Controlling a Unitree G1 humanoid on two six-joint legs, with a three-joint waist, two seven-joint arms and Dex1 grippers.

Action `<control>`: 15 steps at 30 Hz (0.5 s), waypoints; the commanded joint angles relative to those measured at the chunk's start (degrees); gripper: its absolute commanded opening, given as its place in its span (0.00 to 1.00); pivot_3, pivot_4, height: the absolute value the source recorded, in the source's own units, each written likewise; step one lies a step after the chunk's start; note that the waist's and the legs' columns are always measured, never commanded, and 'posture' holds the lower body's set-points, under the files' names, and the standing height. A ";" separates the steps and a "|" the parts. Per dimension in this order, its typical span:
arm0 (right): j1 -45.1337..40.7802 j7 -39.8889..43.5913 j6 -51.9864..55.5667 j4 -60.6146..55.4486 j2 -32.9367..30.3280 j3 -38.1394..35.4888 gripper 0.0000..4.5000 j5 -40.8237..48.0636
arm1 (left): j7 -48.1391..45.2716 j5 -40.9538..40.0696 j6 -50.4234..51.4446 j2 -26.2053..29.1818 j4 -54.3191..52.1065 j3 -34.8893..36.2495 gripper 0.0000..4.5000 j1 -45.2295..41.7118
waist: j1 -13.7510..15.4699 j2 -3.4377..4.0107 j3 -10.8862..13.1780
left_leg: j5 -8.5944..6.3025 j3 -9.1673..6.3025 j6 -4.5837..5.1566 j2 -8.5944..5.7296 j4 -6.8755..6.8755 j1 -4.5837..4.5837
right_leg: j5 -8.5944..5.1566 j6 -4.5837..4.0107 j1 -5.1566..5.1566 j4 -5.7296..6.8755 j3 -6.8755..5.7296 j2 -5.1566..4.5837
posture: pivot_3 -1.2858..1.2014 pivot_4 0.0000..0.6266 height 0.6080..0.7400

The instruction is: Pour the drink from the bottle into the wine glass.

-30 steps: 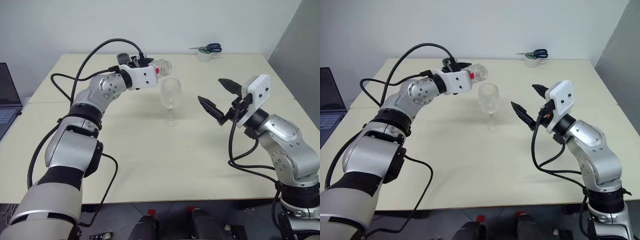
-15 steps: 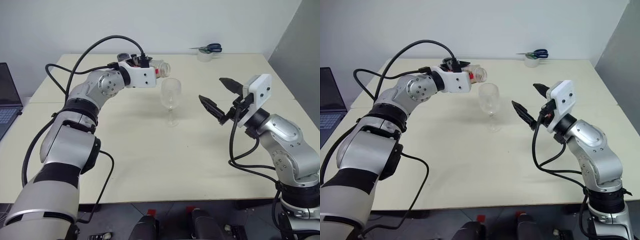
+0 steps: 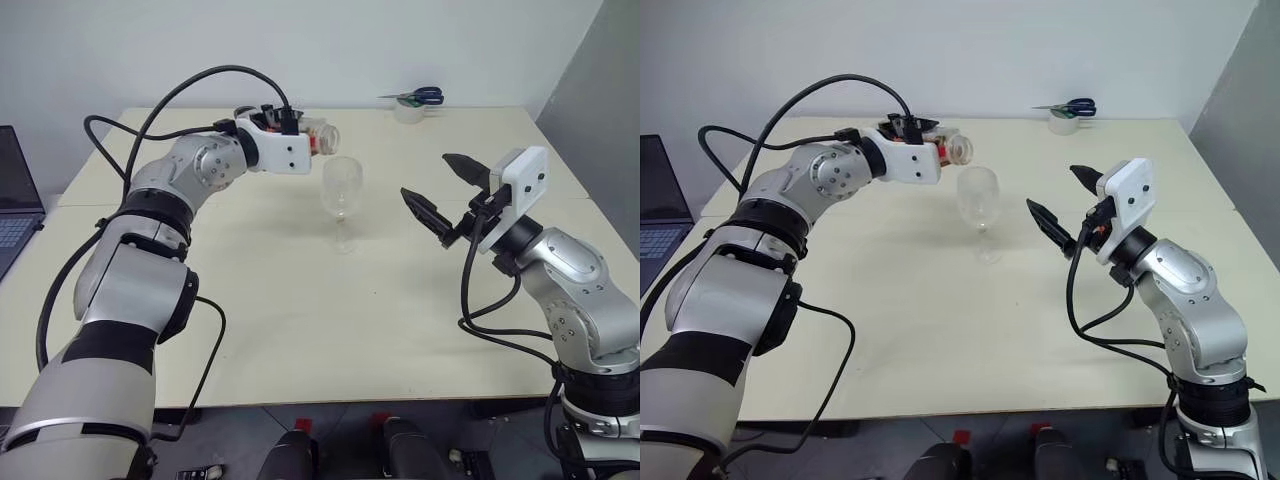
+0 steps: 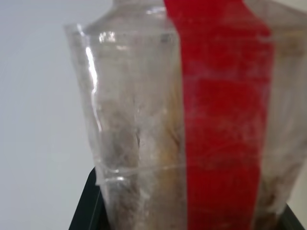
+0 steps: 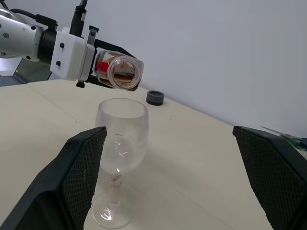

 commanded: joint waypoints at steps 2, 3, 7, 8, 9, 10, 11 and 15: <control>-0.48 -0.31 -1.42 -2.22 0.23 -1.70 1.00 0.44 | 1.22 0.22 -1.23 1.54 -1.01 -0.07 0.37 -2.71 | 0.00 0.00 0.00 | 0.00 0.01 0.00 0.00 0.00 0.00 | 0.00 0.00 0.00 0.00 0.00 0.00 | 0.52 0.24 1.00; -0.43 -0.18 -1.49 -2.58 0.37 -1.73 1.00 0.83 | 1.30 0.37 -1.31 1.59 -0.99 -0.08 0.37 -2.70 | -0.01 0.00 0.00 | 0.00 0.01 0.00 0.00 0.00 0.00 | 0.00 0.00 0.00 0.00 0.01 0.00 | 0.52 0.24 1.00; -0.01 0.74 -1.46 -4.31 0.77 -1.74 1.00 2.58 | 1.55 0.85 -1.67 1.76 -0.94 -0.24 0.37 -2.71 | -0.01 0.00 0.00 | 0.00 0.01 0.00 0.00 0.00 0.00 | 0.00 0.00 0.00 0.00 0.01 0.00 | 0.52 0.24 1.00; 0.14 1.07 -1.23 -4.78 0.87 -1.81 1.00 3.26 | 1.56 0.90 -1.72 1.77 -0.94 -0.28 0.37 -2.76 | -0.02 0.00 0.00 | 0.00 0.01 0.00 0.00 0.00 0.00 | 0.00 0.00 0.00 0.00 0.00 0.00 | 0.52 0.24 1.00; 0.43 1.53 -1.00 -5.34 0.82 -1.73 1.00 3.91 | 1.59 0.97 -1.74 1.77 -0.93 -0.33 0.37 -2.84 | -0.02 0.00 0.00 | 0.00 0.00 0.00 0.00 0.00 0.00 | 0.00 0.00 0.00 0.00 0.00 0.00 | 0.52 0.24 1.00; 0.76 1.94 -0.86 -5.86 0.69 -1.56 1.00 4.39 | 1.62 1.04 -1.75 1.77 -0.92 -0.38 0.37 -2.91 | -0.01 0.00 0.00 | 0.00 0.00 0.00 0.00 0.01 0.00 | 0.00 0.00 0.00 0.00 0.00 0.00 | 0.52 0.24 1.00; 1.24 2.39 -0.65 -6.43 0.48 -1.28 1.00 4.81 | 1.66 1.13 -1.75 1.77 -0.91 -0.46 0.37 -2.99 | -0.01 0.00 0.00 | 0.00 0.00 0.00 0.00 0.01 0.00 | 0.00 0.00 0.00 0.01 0.00 0.00 | 0.52 0.24 1.00; 2.67 2.81 -0.22 -7.63 0.32 -0.74 1.00 5.55 | 1.78 1.18 -1.64 1.69 -0.80 -0.75 0.37 -3.27 | -0.01 0.00 0.00 | 0.00 0.01 0.01 -0.01 0.02 0.00 | 0.00 0.01 0.00 0.01 0.00 0.00 | 0.52 0.24 1.00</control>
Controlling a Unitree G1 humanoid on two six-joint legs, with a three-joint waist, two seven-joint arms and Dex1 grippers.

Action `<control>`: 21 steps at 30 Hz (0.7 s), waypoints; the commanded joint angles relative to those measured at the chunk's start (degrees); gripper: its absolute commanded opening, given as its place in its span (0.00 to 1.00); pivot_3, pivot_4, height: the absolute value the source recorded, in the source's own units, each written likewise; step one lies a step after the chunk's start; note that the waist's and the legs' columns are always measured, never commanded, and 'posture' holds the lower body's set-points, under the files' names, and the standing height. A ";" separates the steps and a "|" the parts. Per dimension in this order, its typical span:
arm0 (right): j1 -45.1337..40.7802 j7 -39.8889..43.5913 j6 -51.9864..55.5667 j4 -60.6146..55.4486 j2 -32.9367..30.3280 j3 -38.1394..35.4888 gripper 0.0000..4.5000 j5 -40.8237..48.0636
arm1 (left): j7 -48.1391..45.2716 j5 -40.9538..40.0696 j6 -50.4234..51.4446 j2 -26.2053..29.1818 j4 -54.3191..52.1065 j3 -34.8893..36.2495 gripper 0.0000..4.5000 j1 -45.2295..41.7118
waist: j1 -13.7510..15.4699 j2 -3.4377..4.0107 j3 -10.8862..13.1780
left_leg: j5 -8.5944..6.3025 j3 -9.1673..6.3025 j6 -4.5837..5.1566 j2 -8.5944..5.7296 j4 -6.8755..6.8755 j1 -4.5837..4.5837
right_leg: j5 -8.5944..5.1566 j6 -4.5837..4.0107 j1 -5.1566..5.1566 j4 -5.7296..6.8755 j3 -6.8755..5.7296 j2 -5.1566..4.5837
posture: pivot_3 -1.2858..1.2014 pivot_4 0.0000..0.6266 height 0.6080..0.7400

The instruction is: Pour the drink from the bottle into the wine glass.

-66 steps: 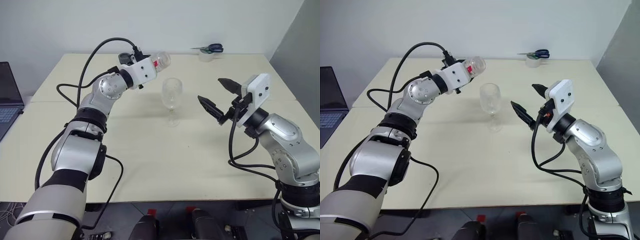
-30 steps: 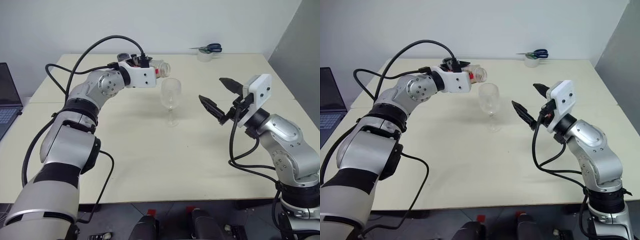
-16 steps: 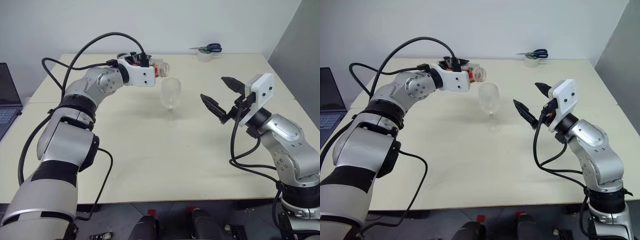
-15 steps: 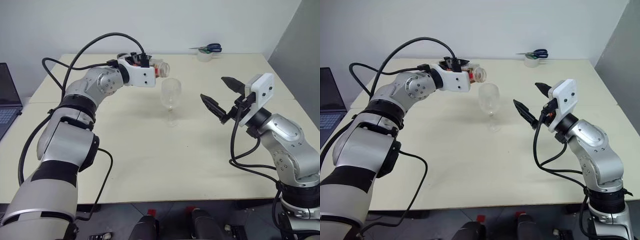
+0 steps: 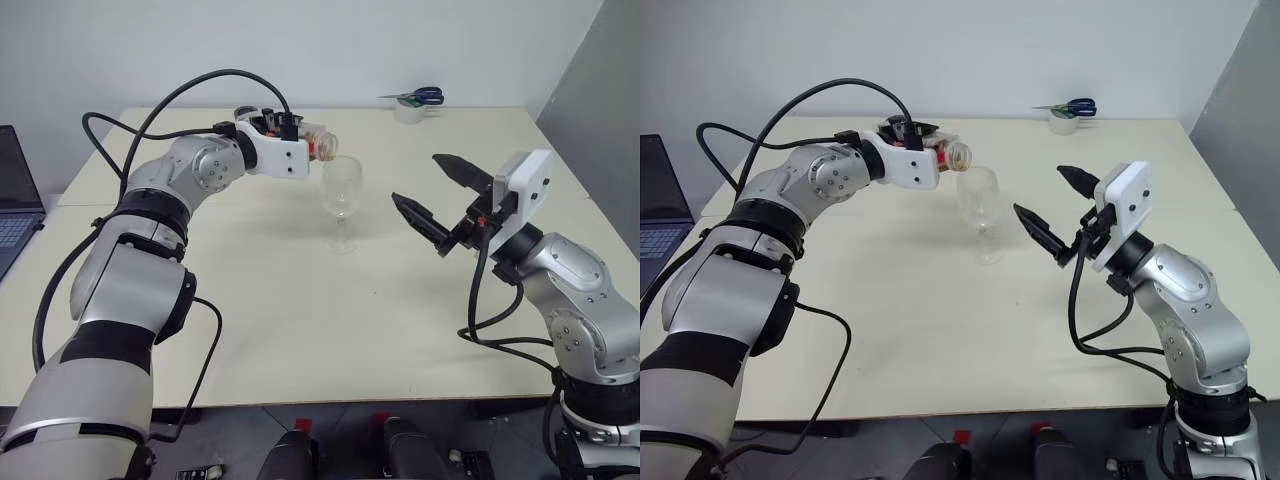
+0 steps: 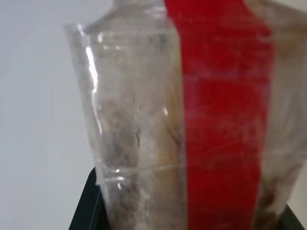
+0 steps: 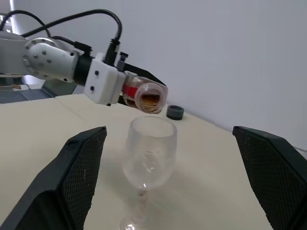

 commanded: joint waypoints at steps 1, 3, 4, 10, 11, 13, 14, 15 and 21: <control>0.39 0.45 -0.08 -2.64 -0.23 -0.66 1.00 1.37 | 1.64 -0.11 -0.44 0.95 -0.88 0.27 0.37 -3.26 | 0.00 0.00 0.00 | 0.00 0.01 0.00 0.00 0.01 0.00 | 0.00 0.00 0.00 0.01 0.00 0.00 | 0.52 0.24 1.00; 0.79 0.48 0.16 -3.00 -0.24 -0.59 1.00 1.67 | 1.79 0.03 -0.40 0.83 -0.84 0.15 0.37 -3.34 | 0.00 0.00 0.00 | 0.00 0.00 0.00 0.00 0.01 0.00 | 0.00 0.00 0.00 0.02 0.00 0.01 | 0.52 0.24 1.00; 0.90 0.49 0.27 -3.14 -0.28 -0.57 1.00 1.71 | 1.87 0.08 -0.39 0.78 -0.82 0.08 0.37 -3.39 | 0.00 0.00 0.00 | 0.00 0.00 0.00 0.00 0.01 0.00 | 0.00 0.00 0.00 0.02 0.00 0.01 | 0.52 0.24 1.00; 1.17 0.31 0.45 -3.39 -0.29 -0.61 1.00 1.63 | 2.67 0.72 -0.39 0.74 -0.63 -0.76 0.37 -3.97 | 0.01 0.00 0.00 | 0.00 0.01 0.00 -0.01 0.02 0.00 | 0.00 0.01 0.00 0.02 0.00 0.01 | 0.52 0.24 1.00; 1.19 0.28 0.41 -3.40 -0.26 -0.62 1.00 1.61 | 2.70 0.73 -0.38 0.74 -0.58 -0.83 0.37 -4.02 | 0.00 0.00 0.00 | 0.00 0.02 0.00 -0.01 0.02 0.00 | 0.00 0.01 0.00 0.02 0.01 0.01 | 0.52 0.24 1.00; 1.24 0.21 0.32 -3.27 -0.22 -0.59 1.00 1.45 | 2.98 1.17 -0.32 0.86 -0.53 -1.21 0.37 -4.20 | 0.00 0.00 0.00 | 0.00 0.02 0.00 -0.01 0.02 0.00 | 0.00 0.01 0.00 0.03 0.01 0.01 | 0.52 0.24 1.00; 1.40 0.29 0.21 -3.19 -0.26 -0.68 1.00 1.41 | 3.11 1.41 -0.34 0.92 -0.53 -1.38 0.37 -4.29 | -0.01 0.00 0.00 | 0.00 0.01 0.00 -0.01 0.02 0.00 | 0.00 0.01 0.00 0.03 0.00 0.01 | 0.52 0.24 1.00; 1.50 0.28 0.14 -3.10 -0.26 -0.74 1.00 1.34 | 3.22 1.61 -0.34 0.98 -0.49 -1.50 0.37 -4.37 | 0.00 0.00 0.00 | 0.00 0.01 0.00 -0.01 0.02 0.00 | 0.00 0.01 0.00 0.03 0.00 0.01 | 0.52 0.24 1.00; 1.59 0.04 0.17 -2.95 -0.15 -0.83 1.00 1.27 | 4.51 3.43 -0.39 1.30 -0.27 -2.91 0.37 -5.03 | 0.01 0.00 0.00 | 0.00 0.01 0.00 -0.01 0.02 0.00 | -0.01 0.01 0.00 0.03 0.01 0.01 | 0.52 0.24 1.00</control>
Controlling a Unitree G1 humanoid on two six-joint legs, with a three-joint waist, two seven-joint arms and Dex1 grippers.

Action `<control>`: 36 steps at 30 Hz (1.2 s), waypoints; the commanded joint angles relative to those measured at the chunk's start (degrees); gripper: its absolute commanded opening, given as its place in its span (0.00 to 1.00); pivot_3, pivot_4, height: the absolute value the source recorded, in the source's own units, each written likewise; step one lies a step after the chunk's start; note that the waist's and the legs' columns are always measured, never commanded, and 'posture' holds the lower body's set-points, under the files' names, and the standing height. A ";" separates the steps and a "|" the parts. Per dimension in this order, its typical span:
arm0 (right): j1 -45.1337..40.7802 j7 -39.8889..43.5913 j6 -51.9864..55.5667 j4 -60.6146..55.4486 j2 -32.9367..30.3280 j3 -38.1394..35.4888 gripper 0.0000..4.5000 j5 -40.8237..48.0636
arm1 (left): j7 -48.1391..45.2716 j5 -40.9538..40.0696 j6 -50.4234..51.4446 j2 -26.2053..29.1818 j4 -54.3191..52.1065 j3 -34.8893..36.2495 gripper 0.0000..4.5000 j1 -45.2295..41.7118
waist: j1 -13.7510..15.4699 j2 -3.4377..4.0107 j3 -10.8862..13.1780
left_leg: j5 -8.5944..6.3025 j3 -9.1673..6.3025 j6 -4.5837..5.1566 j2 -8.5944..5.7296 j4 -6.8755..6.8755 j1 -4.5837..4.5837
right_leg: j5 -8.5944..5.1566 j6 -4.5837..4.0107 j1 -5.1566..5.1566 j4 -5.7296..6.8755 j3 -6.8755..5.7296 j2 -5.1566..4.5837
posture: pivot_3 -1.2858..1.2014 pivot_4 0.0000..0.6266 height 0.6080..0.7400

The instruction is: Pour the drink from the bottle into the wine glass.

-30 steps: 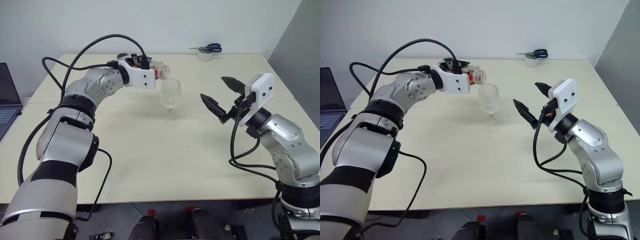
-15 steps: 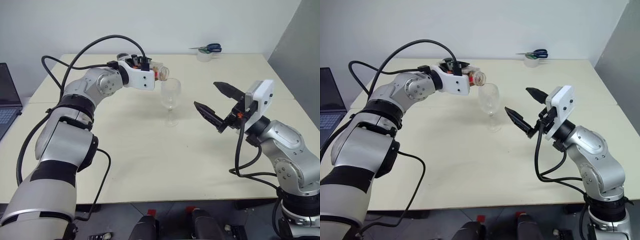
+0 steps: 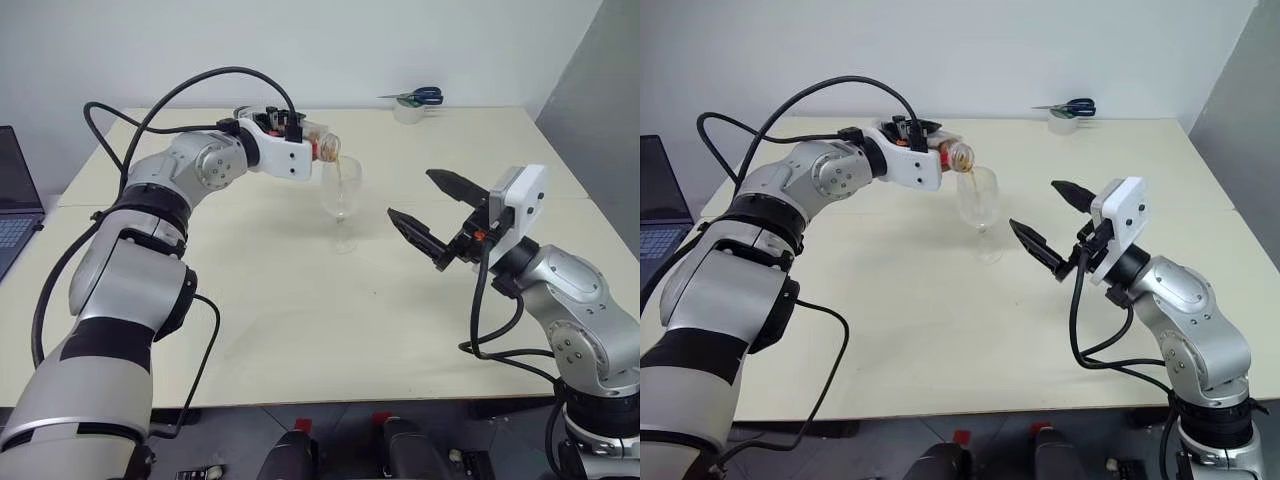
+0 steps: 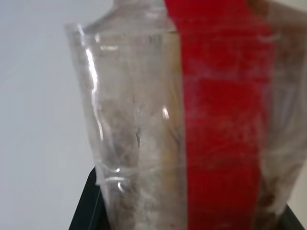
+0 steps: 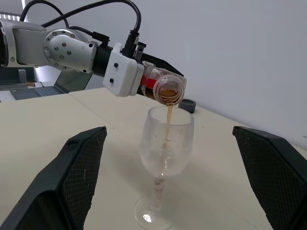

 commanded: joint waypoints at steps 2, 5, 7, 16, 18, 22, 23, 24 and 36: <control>-0.40 -0.44 -0.49 -1.72 -0.01 -0.97 1.00 0.64 | 2.62 1.12 -0.30 1.24 -0.35 -0.68 0.37 -3.66 | 0.00 0.00 0.00 | 0.00 0.00 0.00 0.00 0.00 0.00 | 0.00 0.00 0.00 0.00 0.00 0.00 | 0.52 0.24 1.00; -0.54 -0.92 -0.24 -1.91 0.09 -0.99 1.00 0.63 | 3.04 1.64 -0.03 1.07 0.03 -1.13 0.37 -4.19 | 0.00 0.00 0.00 | 0.00 0.00 0.00 0.00 0.00 0.00 | 0.00 0.01 0.00 0.01 0.00 0.01 | 0.52 0.24 1.00; -0.44 -1.30 -0.03 -2.26 0.06 -1.06 1.00 0.73 | 3.22 1.98 0.17 0.93 0.31 -1.43 0.37 -4.52 | 0.00 0.00 0.00 | 0.00 0.01 0.00 -0.01 0.00 0.00 | 0.00 0.01 0.00 0.01 0.00 0.01 | 0.52 0.24 1.00; -0.23 -1.86 -0.09 -2.37 -0.32 -1.36 1.00 0.72 | 3.86 3.03 0.50 0.89 1.16 -2.70 0.37 -5.59 | 0.00 0.00 0.00 | 0.00 0.02 0.00 -0.01 0.01 0.00 | -0.01 0.02 0.00 0.02 0.00 0.01 | 0.52 0.24 1.00; -0.25 -1.96 0.03 -2.29 -0.44 -1.49 1.00 0.79 | 4.17 3.45 0.65 0.97 1.33 -2.90 0.37 -5.98 | 0.00 0.00 0.00 | 0.00 0.02 0.00 -0.01 0.01 0.00 | -0.01 0.02 0.00 0.02 0.00 0.01 | 0.52 0.24 1.00; -0.34 -2.13 0.11 -2.26 -0.56 -1.56 1.00 0.96 | 4.62 3.96 0.76 0.98 1.56 -3.20 0.37 -6.35 | 0.00 0.00 0.00 | 0.00 0.02 0.00 -0.01 0.01 0.00 | -0.02 0.03 0.00 0.02 0.00 0.01 | 0.52 0.24 1.00; -0.41 -2.18 0.10 -2.19 -0.53 -1.50 1.00 0.91 | 4.74 4.13 0.78 0.98 1.62 -3.35 0.37 -6.41 | 0.00 0.00 0.00 | 0.00 0.02 0.00 -0.01 0.01 0.00 | -0.02 0.03 0.00 0.02 0.00 0.01 | 0.52 0.24 1.00; -0.48 -2.22 0.07 -2.12 -0.49 -1.42 1.00 0.84 | 4.88 4.30 0.80 0.99 1.67 -3.50 0.37 -6.46 | 0.00 0.00 0.00 | 0.00 0.03 0.00 -0.01 0.01 0.00 | -0.02 0.03 0.00 0.03 0.00 0.01 | 0.52 0.24 1.00; -0.22 -2.04 -0.62 -1.59 -0.36 -1.19 1.00 0.18 | 6.22 5.78 1.28 1.22 1.99 -4.48 0.37 -7.02 | -0.01 0.00 0.00 | 0.00 0.03 0.00 -0.02 0.02 0.00 | -0.02 0.03 0.00 0.04 0.01 0.01 | 0.52 0.24 1.00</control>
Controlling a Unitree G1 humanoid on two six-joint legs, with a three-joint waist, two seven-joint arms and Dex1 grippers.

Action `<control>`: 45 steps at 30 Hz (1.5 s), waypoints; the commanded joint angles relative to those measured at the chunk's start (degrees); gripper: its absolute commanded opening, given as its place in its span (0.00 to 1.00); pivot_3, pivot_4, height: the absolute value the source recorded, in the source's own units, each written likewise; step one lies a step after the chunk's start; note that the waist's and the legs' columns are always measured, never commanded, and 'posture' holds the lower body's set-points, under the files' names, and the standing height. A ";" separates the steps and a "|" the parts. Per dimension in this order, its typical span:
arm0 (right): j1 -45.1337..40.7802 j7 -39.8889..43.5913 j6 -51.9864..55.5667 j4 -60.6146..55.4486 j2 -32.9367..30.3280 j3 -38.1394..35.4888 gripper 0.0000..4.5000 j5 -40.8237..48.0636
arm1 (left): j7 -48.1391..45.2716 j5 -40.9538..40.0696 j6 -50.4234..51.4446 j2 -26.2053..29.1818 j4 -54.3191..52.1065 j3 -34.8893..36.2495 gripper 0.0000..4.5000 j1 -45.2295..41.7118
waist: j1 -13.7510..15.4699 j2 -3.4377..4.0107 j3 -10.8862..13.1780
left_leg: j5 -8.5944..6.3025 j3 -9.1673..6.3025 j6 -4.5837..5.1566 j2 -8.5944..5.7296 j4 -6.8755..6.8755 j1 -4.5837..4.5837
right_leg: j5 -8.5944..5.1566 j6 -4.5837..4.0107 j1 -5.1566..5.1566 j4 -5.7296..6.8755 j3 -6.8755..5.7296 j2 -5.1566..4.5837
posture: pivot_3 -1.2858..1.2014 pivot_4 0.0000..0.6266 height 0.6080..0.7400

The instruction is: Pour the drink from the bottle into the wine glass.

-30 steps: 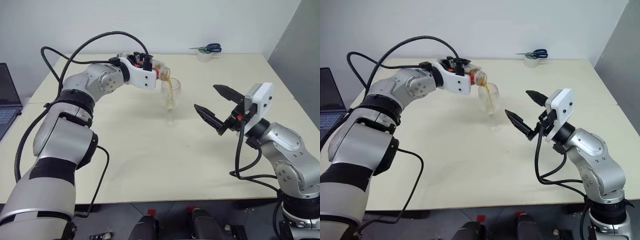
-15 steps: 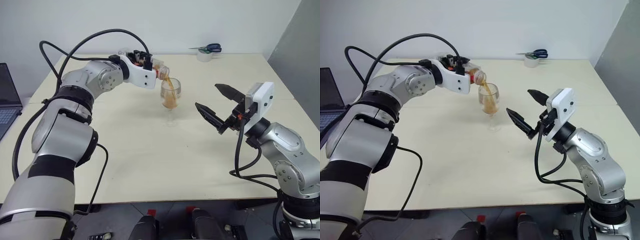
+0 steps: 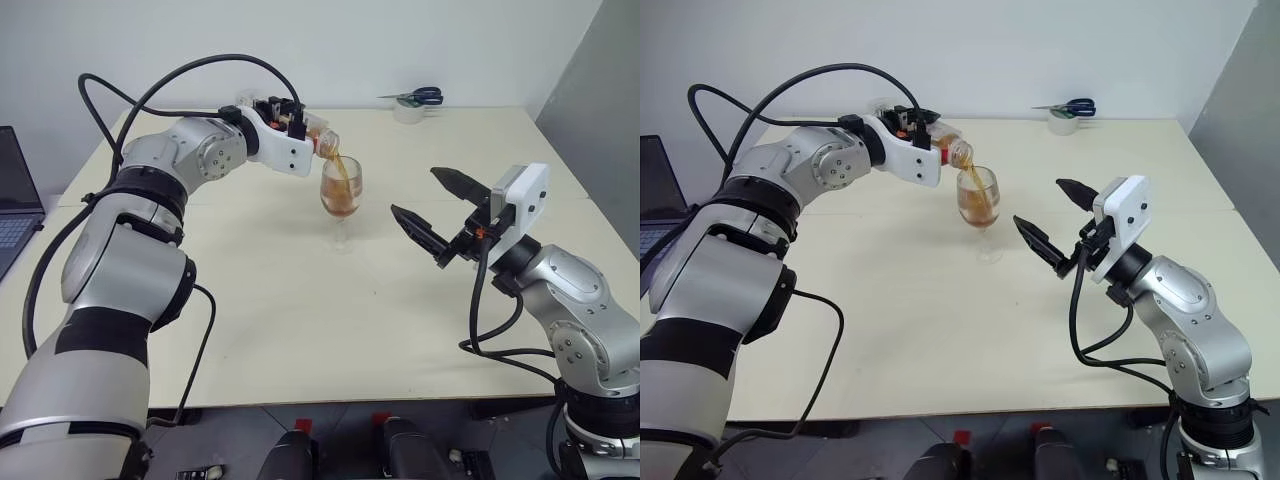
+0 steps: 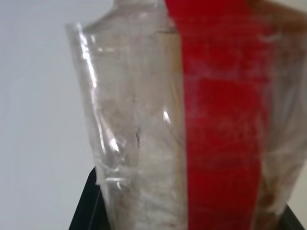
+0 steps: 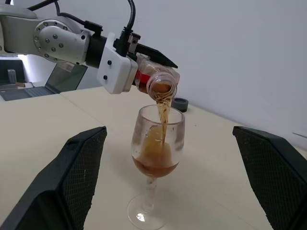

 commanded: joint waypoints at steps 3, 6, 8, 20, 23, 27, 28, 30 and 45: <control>-0.36 -0.10 -0.56 -1.62 -0.20 -1.11 1.00 0.38 | 1.45 0.07 0.14 0.95 -0.28 -0.18 0.37 -2.83 | 0.00 0.00 0.00 | 0.00 0.00 0.00 0.00 0.00 0.00 | 0.00 0.00 0.00 0.00 0.00 0.00 | 0.52 0.24 1.00; -0.52 -0.29 -0.38 -1.76 -0.16 -1.11 1.00 0.43 | 1.50 0.19 0.22 0.93 -0.22 -0.27 0.37 -2.89 | 0.00 0.00 0.00 | 0.00 0.00 0.00 0.00 0.00 0.00 | 0.00 0.00 0.00 0.00 0.00 0.00 | 0.52 0.24 1.00; -0.66 -0.37 -0.34 -1.71 -0.14 -1.08 1.00 0.39 | 1.60 0.30 0.33 0.86 -0.15 -0.27 0.37 -2.94 | 0.00 0.00 0.00 | 0.00 0.00 0.00 0.00 0.00 0.00 | 0.00 0.00 0.00 0.00 0.00 0.00 | 0.52 0.24 1.00; -0.04 -0.61 -0.25 -2.02 -0.24 -1.39 1.00 0.53 | -7.24 -10.29 1.09 -1.37 0.13 8.03 0.37 -1.79 | -0.02 0.00 0.00 | 0.00 0.02 0.00 0.00 0.02 0.00 | 0.00 0.00 0.00 0.01 0.01 0.00 | 0.52 0.24 1.00; -0.24 -0.63 -0.15 -2.08 -0.27 -1.28 1.00 0.57 | -11.31 -15.30 0.84 -1.86 -0.47 11.94 0.37 -1.00 | -0.05 0.00 0.00 | 0.00 0.02 0.00 0.00 0.02 0.00 | 0.00 0.00 0.00 0.02 0.02 0.00 | 0.52 0.24 1.00; -0.74 -0.45 -0.02 -2.06 -0.18 -0.87 1.00 0.72 | -17.09 -22.07 0.51 -2.60 -1.81 17.13 0.37 0.79 | -0.11 0.00 0.00 | 0.00 0.02 0.00 0.01 0.04 0.01 | 0.00 0.00 0.00 0.03 0.02 0.00 | 0.52 0.24 1.00; -0.83 -0.36 0.01 -2.03 -0.16 -0.71 1.00 0.76 | -18.68 -24.07 0.56 -2.84 -2.24 18.63 0.37 1.39 | -0.11 0.00 0.00 | 0.00 0.02 0.00 0.01 0.04 0.01 | 0.00 0.00 0.00 0.03 0.02 0.00 | 0.52 0.24 1.00; -1.04 0.07 0.02 -1.95 -0.21 -0.33 1.00 0.85 | -21.40 -28.59 0.69 -3.35 -3.67 22.08 0.37 3.11 | -0.12 0.01 -0.01 | 0.00 0.01 0.00 0.01 0.07 0.01 | 0.00 0.00 0.00 0.04 0.02 -0.01 | 0.52 0.24 1.00; 2.91 11.50 0.71 -4.25 -5.95 1.05 1.00 5.61 | -9.89 -51.52 37.55 -12.97 -31.72 42.49 0.37 24.65 | -0.08 -0.03 -0.02 | -0.09 -0.03 0.13 -0.04 0.80 0.02 | -0.07 0.10 0.04 0.78 0.09 -0.03 | 0.52 0.24 1.00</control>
